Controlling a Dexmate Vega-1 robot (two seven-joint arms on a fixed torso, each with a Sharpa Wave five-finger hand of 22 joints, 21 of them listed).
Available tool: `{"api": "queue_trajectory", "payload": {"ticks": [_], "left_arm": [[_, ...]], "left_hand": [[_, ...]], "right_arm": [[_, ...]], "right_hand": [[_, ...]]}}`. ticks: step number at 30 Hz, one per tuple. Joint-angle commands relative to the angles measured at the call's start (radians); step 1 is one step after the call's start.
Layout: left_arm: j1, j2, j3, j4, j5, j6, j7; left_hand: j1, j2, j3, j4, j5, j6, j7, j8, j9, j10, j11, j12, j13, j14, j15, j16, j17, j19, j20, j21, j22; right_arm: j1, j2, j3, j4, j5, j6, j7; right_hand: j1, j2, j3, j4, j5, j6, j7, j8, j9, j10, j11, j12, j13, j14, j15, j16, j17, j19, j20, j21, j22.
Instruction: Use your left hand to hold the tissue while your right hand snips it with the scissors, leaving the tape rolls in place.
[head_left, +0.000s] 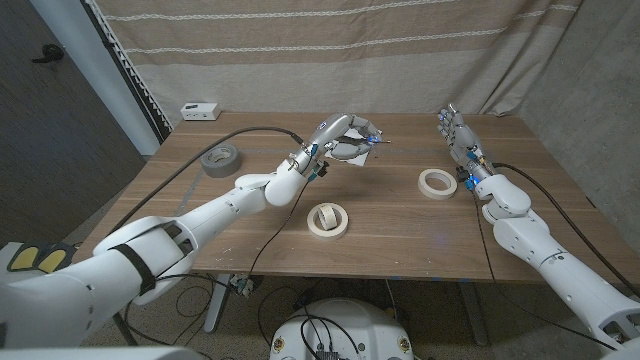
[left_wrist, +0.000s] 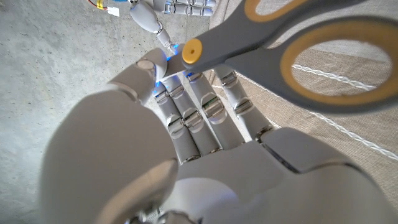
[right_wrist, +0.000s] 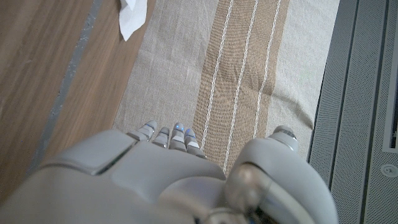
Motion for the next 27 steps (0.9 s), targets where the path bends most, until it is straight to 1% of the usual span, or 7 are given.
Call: {"api": "queue_trajectory", "payload": {"ticks": [1, 5, 8, 9, 17, 21, 27], "left_arm": [[0.060, -0.032, -0.066, -0.011, -0.186, -0.012, -0.162], [0.075, -0.043, -0.088, -0.016, -0.206, -0.006, -0.189], [0.080, -0.044, -0.104, -0.023, -0.139, 0.004, -0.140], [0.085, -0.046, -0.108, -0.027, -0.145, 0.009, -0.143], [0.113, -0.058, -0.135, -0.045, -0.240, 0.038, -0.212], [0.133, -0.070, -0.153, -0.059, -0.350, 0.065, -0.290], [0.148, -0.083, -0.173, -0.068, -0.408, 0.086, -0.336]], "left_hand": [[-0.010, 0.019, 0.023, 0.013, 0.005, 0.014, 0.018, -0.001, 0.000, 0.016, 0.006, 0.000, -0.003, 0.003, -0.003, 0.005, 0.003, -0.005, -0.111, 0.005, -0.001], [-0.011, 0.017, 0.024, 0.012, 0.006, 0.017, 0.012, -0.004, -0.006, 0.016, 0.007, -0.002, -0.006, -0.001, -0.003, 0.004, 0.002, -0.007, -0.111, 0.007, -0.003], [-0.013, 0.018, 0.025, 0.014, 0.006, 0.013, 0.012, -0.008, -0.009, 0.016, 0.007, -0.002, -0.007, -0.002, -0.002, 0.003, 0.001, -0.008, -0.110, 0.007, -0.004], [-0.013, 0.017, 0.025, 0.014, 0.007, 0.014, 0.013, -0.009, -0.010, 0.015, 0.007, -0.002, -0.008, -0.003, -0.003, 0.003, 0.000, -0.009, -0.111, 0.008, -0.005], [-0.013, 0.017, 0.029, 0.014, 0.009, 0.017, 0.012, -0.014, -0.018, 0.012, 0.006, -0.004, -0.010, -0.014, -0.003, -0.002, -0.004, -0.010, -0.110, 0.012, -0.007], [-0.013, 0.017, 0.029, 0.014, 0.009, 0.015, 0.013, -0.017, -0.020, 0.013, 0.006, -0.003, -0.011, -0.016, -0.003, -0.002, -0.006, -0.011, -0.110, 0.014, -0.008], [-0.014, 0.018, 0.031, 0.015, 0.010, 0.015, 0.015, -0.018, -0.019, 0.013, 0.007, -0.003, -0.012, -0.019, -0.003, -0.003, -0.009, -0.011, -0.109, 0.017, -0.009]], "right_arm": [[-0.002, 0.004, -0.004, -0.007, -0.001, -0.009, -0.007], [-0.001, 0.004, -0.006, -0.007, -0.002, -0.013, -0.008], [0.002, 0.005, -0.008, -0.005, -0.002, -0.015, -0.005], [0.002, 0.006, -0.008, -0.006, -0.001, -0.016, -0.006], [0.008, 0.010, -0.011, -0.002, -0.002, -0.020, -0.007], [0.009, 0.011, -0.012, -0.001, -0.005, -0.018, -0.010], [0.012, 0.015, -0.013, 0.002, -0.003, -0.019, -0.010]], "right_hand": [[0.004, 0.006, 0.000, 0.003, 0.005, -0.002, -0.006, 0.000, 0.003, 0.007, 0.004, 0.003, 0.003, 0.002, -0.002, 0.003, 0.003, 0.002, 0.001, 0.002, 0.001], [0.004, 0.007, 0.000, 0.003, 0.004, -0.002, -0.005, 0.000, 0.003, 0.007, 0.006, 0.003, 0.003, 0.002, -0.003, 0.003, 0.003, 0.002, 0.001, 0.002, 0.001], [0.005, 0.007, 0.000, 0.003, 0.004, -0.001, -0.005, 0.000, 0.003, 0.007, 0.005, 0.003, 0.003, 0.002, -0.003, 0.003, 0.003, 0.002, 0.001, 0.002, 0.001], [0.005, 0.007, 0.000, 0.003, 0.004, -0.001, -0.005, 0.000, 0.003, 0.006, 0.009, 0.002, 0.003, 0.002, -0.002, 0.003, 0.003, 0.002, 0.001, 0.002, 0.001], [0.005, 0.009, 0.001, 0.004, 0.004, -0.001, -0.004, 0.000, 0.003, 0.007, 0.005, 0.002, 0.003, 0.001, -0.004, 0.003, 0.003, 0.002, 0.001, 0.002, 0.001], [0.005, 0.010, 0.001, 0.004, 0.003, 0.000, -0.004, 0.000, 0.003, 0.007, 0.005, 0.003, 0.003, 0.001, -0.004, 0.002, 0.003, 0.002, 0.000, 0.002, 0.001], [0.005, 0.012, 0.002, 0.004, 0.003, -0.001, -0.005, -0.001, 0.003, 0.010, 0.005, 0.004, 0.003, 0.001, -0.004, 0.003, 0.003, 0.002, 0.001, 0.002, 0.001]]}}
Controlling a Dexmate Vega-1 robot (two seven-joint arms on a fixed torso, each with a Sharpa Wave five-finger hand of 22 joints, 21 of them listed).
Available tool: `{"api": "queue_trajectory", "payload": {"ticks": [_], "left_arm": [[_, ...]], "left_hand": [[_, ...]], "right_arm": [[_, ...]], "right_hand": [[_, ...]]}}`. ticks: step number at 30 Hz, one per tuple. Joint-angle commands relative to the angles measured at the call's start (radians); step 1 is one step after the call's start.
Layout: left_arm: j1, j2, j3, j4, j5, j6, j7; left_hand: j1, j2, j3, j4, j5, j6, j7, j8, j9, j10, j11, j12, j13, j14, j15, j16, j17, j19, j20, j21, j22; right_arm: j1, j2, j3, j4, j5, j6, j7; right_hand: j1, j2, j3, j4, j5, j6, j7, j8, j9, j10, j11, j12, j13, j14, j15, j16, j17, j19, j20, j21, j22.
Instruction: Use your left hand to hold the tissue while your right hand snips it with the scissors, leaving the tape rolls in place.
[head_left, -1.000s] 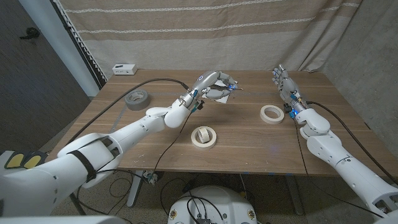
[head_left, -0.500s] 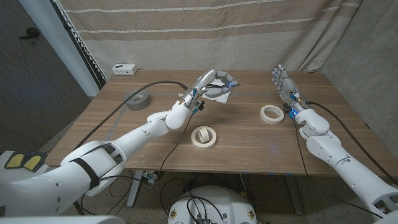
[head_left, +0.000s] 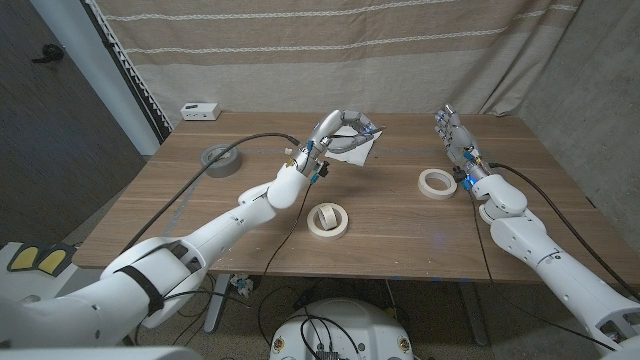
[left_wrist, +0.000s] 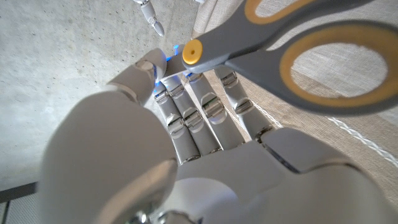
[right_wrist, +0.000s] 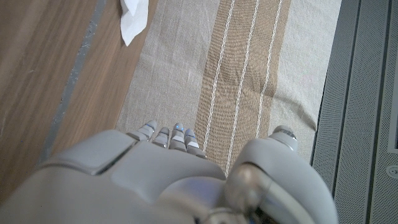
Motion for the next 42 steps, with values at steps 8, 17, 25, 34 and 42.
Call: {"api": "queue_trajectory", "payload": {"ticks": [8, 17, 25, 34, 42], "left_arm": [[0.060, -0.039, -0.066, -0.046, -0.261, 0.089, -0.195], [0.076, -0.048, -0.082, -0.058, -0.288, 0.108, -0.217], [0.089, -0.057, -0.092, -0.067, -0.312, 0.121, -0.229], [0.113, -0.069, -0.103, -0.099, -0.363, 0.156, -0.247], [0.123, -0.071, -0.114, -0.131, -0.451, 0.185, -0.310]], "left_hand": [[-0.005, 0.017, 0.024, 0.016, 0.006, 0.019, 0.004, -0.002, -0.005, 0.009, 0.006, 0.005, -0.003, -0.006, 0.000, 0.000, -0.005, -0.006, -0.106, 0.016, -0.001], [-0.005, 0.016, 0.025, 0.015, 0.007, 0.024, 0.006, -0.005, -0.010, 0.008, 0.006, 0.003, -0.007, -0.006, 0.000, 0.000, -0.009, -0.006, -0.107, 0.020, -0.002], [-0.009, 0.015, 0.027, 0.018, 0.008, 0.029, -0.001, -0.011, -0.017, 0.011, 0.008, -0.004, -0.023, -0.010, -0.001, -0.007, -0.028, -0.010, -0.106, 0.021, -0.005], [-0.014, 0.019, 0.034, 0.023, 0.013, 0.005, -0.005, -0.018, -0.007, 0.005, 0.006, -0.005, -0.024, -0.020, -0.002, -0.009, -0.040, -0.011, -0.102, 0.018, -0.009], [-0.020, 0.018, 0.038, 0.026, 0.016, -0.003, -0.012, -0.021, -0.003, -0.002, 0.006, -0.006, -0.022, -0.027, -0.001, -0.010, -0.046, -0.017, -0.100, 0.012, -0.012]], "right_arm": [[0.014, 0.012, -0.008, 0.017, -0.006, 0.003, 0.001], [0.020, 0.016, -0.011, 0.024, -0.004, 0.004, 0.005], [0.027, 0.018, -0.015, 0.029, -0.007, 0.000, 0.006], [0.028, 0.015, -0.015, 0.025, -0.008, 0.000, 0.006], [0.022, 0.011, -0.012, 0.015, -0.003, -0.006, 0.005]], "right_hand": [[0.006, 0.013, 0.000, 0.002, 0.003, -0.001, -0.005, -0.001, 0.003, 0.005, -0.003, 0.003, 0.003, 0.003, -0.004, 0.003, 0.003, 0.002, 0.001, 0.002, 0.001], [0.007, 0.014, 0.000, 0.002, 0.002, 0.000, -0.005, -0.001, 0.003, 0.005, -0.005, 0.003, 0.003, 0.004, -0.004, 0.003, 0.003, 0.005, -0.001, 0.003, 0.001], [0.007, 0.015, 0.000, 0.002, 0.002, 0.000, -0.004, -0.001, 0.003, 0.005, -0.004, 0.003, 0.003, 0.004, -0.003, 0.003, 0.003, 0.006, -0.001, 0.003, 0.001], [0.007, 0.016, 0.000, 0.002, 0.001, 0.004, -0.006, 0.001, 0.003, 0.009, -0.006, 0.004, 0.003, 0.004, -0.004, 0.003, 0.003, 0.007, -0.001, 0.003, 0.001], [0.008, 0.016, 0.000, 0.002, 0.001, 0.006, -0.005, 0.001, 0.003, 0.009, -0.008, 0.004, 0.003, 0.004, -0.005, 0.003, 0.003, 0.007, -0.001, 0.003, 0.001]]}}
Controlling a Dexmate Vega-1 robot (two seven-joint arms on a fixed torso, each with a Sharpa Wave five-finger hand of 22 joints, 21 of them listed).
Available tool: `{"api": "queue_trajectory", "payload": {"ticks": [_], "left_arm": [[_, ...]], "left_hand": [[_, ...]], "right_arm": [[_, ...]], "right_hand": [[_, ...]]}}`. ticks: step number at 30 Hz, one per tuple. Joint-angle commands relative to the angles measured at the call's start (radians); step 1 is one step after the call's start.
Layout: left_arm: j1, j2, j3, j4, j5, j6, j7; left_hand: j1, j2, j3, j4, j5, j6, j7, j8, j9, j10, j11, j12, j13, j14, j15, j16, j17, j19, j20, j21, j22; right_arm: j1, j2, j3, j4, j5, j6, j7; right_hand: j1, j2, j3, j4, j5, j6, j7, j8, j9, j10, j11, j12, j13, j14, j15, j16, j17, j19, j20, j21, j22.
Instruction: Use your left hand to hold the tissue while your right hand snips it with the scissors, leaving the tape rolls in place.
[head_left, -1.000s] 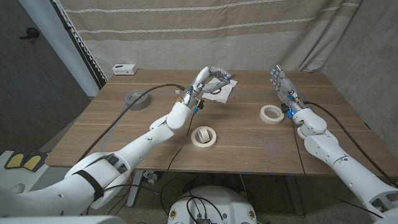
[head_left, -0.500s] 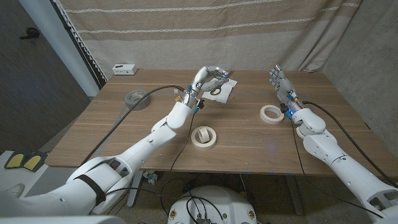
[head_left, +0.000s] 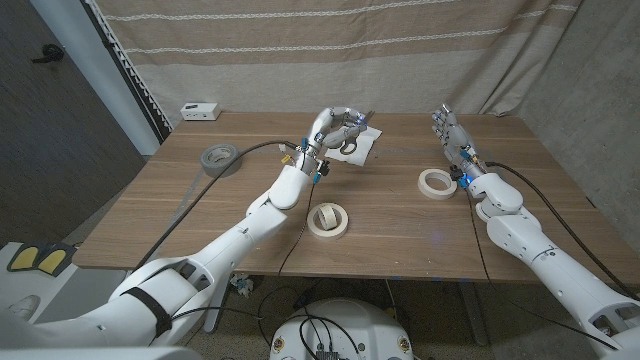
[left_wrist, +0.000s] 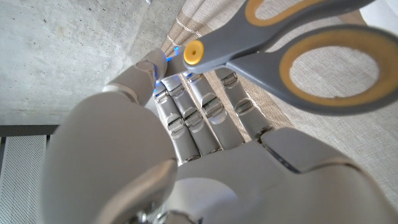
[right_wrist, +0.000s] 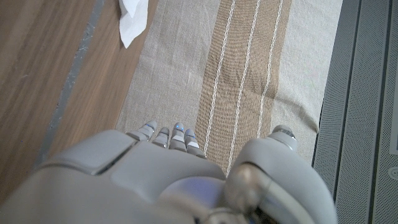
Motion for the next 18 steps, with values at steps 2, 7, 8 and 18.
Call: {"api": "queue_trajectory", "payload": {"ticks": [2, 7, 8, 18], "left_arm": [[0.036, -0.010, -0.024, -0.072, -0.141, 0.073, -0.074], [0.056, -0.018, -0.037, -0.111, -0.187, 0.120, -0.076], [0.059, -0.020, -0.039, -0.116, -0.195, 0.125, -0.076], [0.081, -0.034, -0.058, -0.162, -0.278, 0.190, -0.087]], "left_hand": [[-0.021, 0.016, 0.036, 0.030, 0.006, -0.005, -0.006, -0.006, 0.003, -0.001, -0.003, 0.003, 0.006, -0.013, 0.002, -0.005, -0.002, -0.009, -0.101, -0.003, 0.002], [-0.017, 0.015, 0.037, 0.026, 0.007, -0.003, -0.006, -0.006, 0.004, -0.003, -0.003, 0.004, 0.008, -0.017, 0.001, -0.003, -0.005, -0.007, -0.107, 0.000, 0.004], [-0.017, 0.015, 0.037, 0.026, 0.007, -0.002, -0.005, -0.005, 0.004, -0.003, -0.003, 0.004, 0.009, -0.017, 0.001, -0.003, -0.005, -0.007, -0.107, 0.001, 0.004], [-0.019, 0.018, 0.039, 0.028, 0.008, 0.002, 0.002, -0.003, 0.007, -0.005, -0.003, 0.003, 0.007, -0.017, 0.002, 0.001, -0.008, -0.007, -0.106, 0.003, 0.004]], "right_arm": [[-0.009, -0.009, 0.003, -0.015, 0.004, -0.008, -0.001], [-0.018, -0.014, 0.007, -0.024, 0.004, -0.008, -0.004], [-0.020, -0.015, 0.008, -0.028, 0.004, -0.011, -0.007], [-0.033, -0.031, 0.012, -0.053, -0.002, -0.024, -0.021]], "right_hand": [[0.003, 0.011, 0.000, 0.002, 0.001, 0.003, -0.002, 0.001, 0.003, 0.004, -0.003, 0.004, 0.001, 0.000, -0.001, 0.003, 0.003, 0.003, 0.003, 0.003, 0.001], [0.003, 0.012, 0.000, 0.002, 0.000, 0.006, -0.005, 0.002, 0.003, 0.007, -0.013, 0.005, 0.001, 0.001, -0.001, 0.003, 0.003, 0.004, 0.002, 0.003, 0.001], [0.003, 0.012, 0.000, 0.002, 0.000, 0.007, -0.006, 0.002, 0.003, 0.007, -0.015, 0.005, 0.001, 0.002, -0.002, 0.003, 0.003, 0.004, 0.002, 0.003, 0.001], [0.006, 0.013, 0.001, 0.001, 0.000, 0.005, -0.006, 0.001, 0.003, 0.006, -0.013, 0.004, 0.001, -0.001, -0.005, 0.002, 0.003, 0.004, 0.001, 0.003, 0.001]]}}
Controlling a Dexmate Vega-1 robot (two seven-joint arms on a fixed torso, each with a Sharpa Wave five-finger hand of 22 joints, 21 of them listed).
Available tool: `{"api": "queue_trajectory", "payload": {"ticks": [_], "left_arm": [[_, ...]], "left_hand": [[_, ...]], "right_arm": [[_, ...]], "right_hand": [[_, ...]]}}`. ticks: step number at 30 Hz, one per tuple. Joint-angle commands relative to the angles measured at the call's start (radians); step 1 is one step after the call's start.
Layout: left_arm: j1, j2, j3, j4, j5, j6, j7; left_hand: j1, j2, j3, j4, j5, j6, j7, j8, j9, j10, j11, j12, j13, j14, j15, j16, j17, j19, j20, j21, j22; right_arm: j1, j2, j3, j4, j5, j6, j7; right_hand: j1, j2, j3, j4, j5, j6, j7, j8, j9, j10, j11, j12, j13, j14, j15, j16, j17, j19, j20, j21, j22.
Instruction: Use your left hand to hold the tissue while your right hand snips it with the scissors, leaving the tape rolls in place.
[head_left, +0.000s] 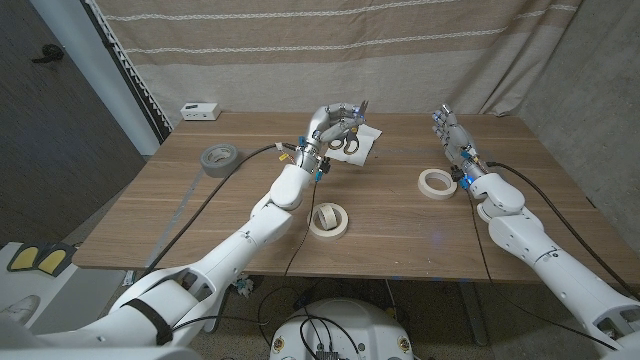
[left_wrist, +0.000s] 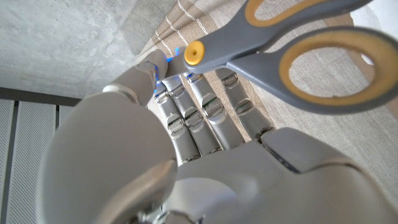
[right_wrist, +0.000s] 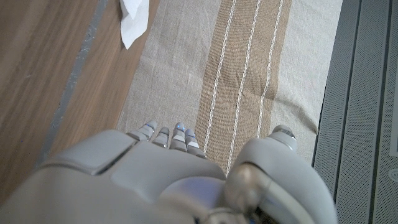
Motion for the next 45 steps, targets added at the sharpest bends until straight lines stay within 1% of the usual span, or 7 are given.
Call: {"api": "queue_trajectory", "payload": {"ticks": [1, 12, 14, 20, 23, 30, 45], "left_arm": [[0.029, -0.017, -0.025, -0.060, -0.110, 0.081, -0.021], [0.039, -0.022, -0.052, -0.084, -0.221, 0.140, -0.056], [0.023, -0.029, -0.055, -0.046, -0.261, 0.115, -0.113], [0.018, -0.035, -0.069, -0.036, -0.326, 0.133, -0.155], [0.013, -0.044, -0.076, -0.015, -0.349, 0.122, -0.177], [0.019, -0.059, -0.095, -0.025, -0.407, 0.152, -0.178], [0.008, -0.075, -0.125, -0.024, -0.513, 0.234, -0.209]], "left_hand": [[-0.018, 0.019, 0.023, 0.020, 0.007, 0.004, 0.005, 0.004, 0.002, -0.001, -0.006, 0.005, 0.001, -0.005, 0.004, 0.004, -0.001, 0.001, -0.108, 0.003, 0.001], [-0.019, 0.018, 0.024, 0.018, 0.007, 0.007, 0.003, 0.004, 0.002, 0.001, -0.006, 0.006, 0.002, -0.004, 0.004, 0.006, -0.003, -0.001, -0.109, 0.005, 0.001], [-0.022, 0.019, 0.026, 0.021, 0.008, 0.000, -0.002, 0.002, 0.004, -0.002, -0.006, 0.004, 0.000, -0.006, 0.004, 0.006, -0.005, -0.006, -0.106, 0.000, -0.001], [-0.026, 0.016, 0.026, 0.022, 0.009, -0.005, -0.005, -0.001, 0.003, -0.003, -0.006, 0.004, 0.000, -0.010, 0.003, 0.006, -0.006, -0.008, -0.104, 0.000, -0.001], [-0.024, 0.019, 0.028, 0.022, 0.009, -0.004, 0.004, -0.001, 0.002, -0.006, -0.006, 0.002, -0.002, -0.012, 0.004, 0.006, -0.007, -0.008, -0.107, 0.001, 0.000], [-0.017, 0.023, 0.028, 0.017, 0.009, 0.001, 0.018, -0.002, 0.001, -0.004, -0.006, 0.001, -0.005, -0.013, 0.004, 0.006, -0.015, 0.001, -0.115, 0.012, 0.004], [-0.016, 0.020, 0.030, 0.015, 0.009, 0.006, 0.020, -0.001, 0.002, 0.000, -0.005, 0.002, -0.007, -0.011, 0.004, 0.010, -0.018, -0.003, -0.113, 0.013, 0.002]], "right_arm": [[-0.017, -0.016, 0.007, -0.028, -0.004, -0.011, -0.016], [-0.026, -0.023, 0.009, -0.041, -0.004, -0.019, -0.020], [-0.026, -0.022, 0.008, -0.040, -0.005, -0.017, -0.018], [-0.026, -0.019, 0.005, -0.047, -0.005, -0.032, -0.030], [-0.025, -0.021, 0.002, -0.045, -0.012, -0.026, -0.025], [-0.026, -0.012, 0.001, -0.040, -0.013, -0.008, -0.023], [-0.035, -0.014, -0.005, -0.060, -0.025, -0.019, -0.041]], "right_hand": [[0.006, 0.013, 0.002, 0.001, 0.000, 0.001, -0.002, 0.001, 0.003, -0.001, 0.000, 0.004, 0.001, -0.001, -0.005, 0.002, 0.003, 0.004, 0.002, 0.002, 0.002], [0.009, 0.015, 0.003, 0.000, 0.000, 0.001, -0.001, 0.001, 0.003, -0.001, 0.002, 0.003, 0.001, -0.001, -0.006, 0.002, 0.003, 0.004, 0.001, 0.002, 0.002], [0.010, 0.016, 0.003, 0.000, 0.000, 0.001, -0.001, 0.001, 0.003, -0.001, 0.001, 0.003, 0.001, -0.001, -0.005, 0.002, 0.003, 0.004, 0.001, 0.002, 0.002], [0.011, 0.017, 0.004, 0.000, -0.001, 0.001, -0.001, 0.000, 0.003, 0.001, 0.001, 0.004, 0.002, -0.001, -0.005, 0.002, 0.003, 0.004, 0.001, 0.002, 0.002], [0.012, 0.018, 0.005, 0.000, -0.001, 0.000, -0.001, 0.000, 0.003, 0.005, 0.001, 0.005, 0.002, -0.002, -0.004, 0.002, 0.003, 0.004, 0.001, 0.002, 0.002], [0.004, 0.014, 0.000, 0.003, -0.004, 0.001, -0.002, 0.000, 0.003, 0.007, -0.001, 0.006, 0.002, -0.003, -0.006, 0.002, 0.003, 0.003, 0.000, 0.002, 0.002], [-0.017, 0.006, -0.009, 0.013, -0.010, 0.002, -0.003, -0.001, 0.003, 0.011, -0.002, 0.007, 0.003, -0.001, -0.005, 0.003, 0.004, 0.002, 0.001, 0.001, 0.002]]}}
